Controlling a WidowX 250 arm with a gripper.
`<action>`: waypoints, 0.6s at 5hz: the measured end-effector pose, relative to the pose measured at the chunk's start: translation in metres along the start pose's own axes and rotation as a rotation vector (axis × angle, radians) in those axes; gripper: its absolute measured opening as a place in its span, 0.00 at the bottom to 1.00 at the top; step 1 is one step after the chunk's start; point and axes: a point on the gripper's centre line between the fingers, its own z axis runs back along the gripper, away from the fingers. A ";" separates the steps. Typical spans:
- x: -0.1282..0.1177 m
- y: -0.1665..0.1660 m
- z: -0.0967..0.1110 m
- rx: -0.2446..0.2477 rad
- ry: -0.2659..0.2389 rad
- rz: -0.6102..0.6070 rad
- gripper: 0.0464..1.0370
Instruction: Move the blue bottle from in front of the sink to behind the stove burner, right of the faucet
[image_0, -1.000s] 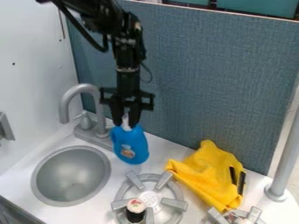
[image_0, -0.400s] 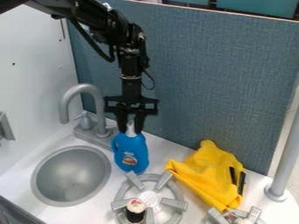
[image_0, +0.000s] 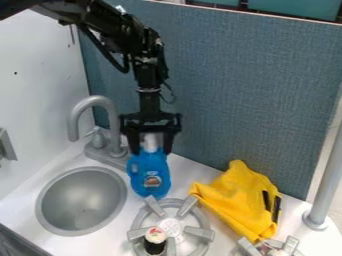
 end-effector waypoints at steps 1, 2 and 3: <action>-0.001 0.000 0.001 0.001 0.000 -0.004 0.97; -0.023 0.002 0.023 0.037 -0.080 -0.042 0.97; -0.062 -0.033 0.017 0.113 -0.113 -0.219 0.96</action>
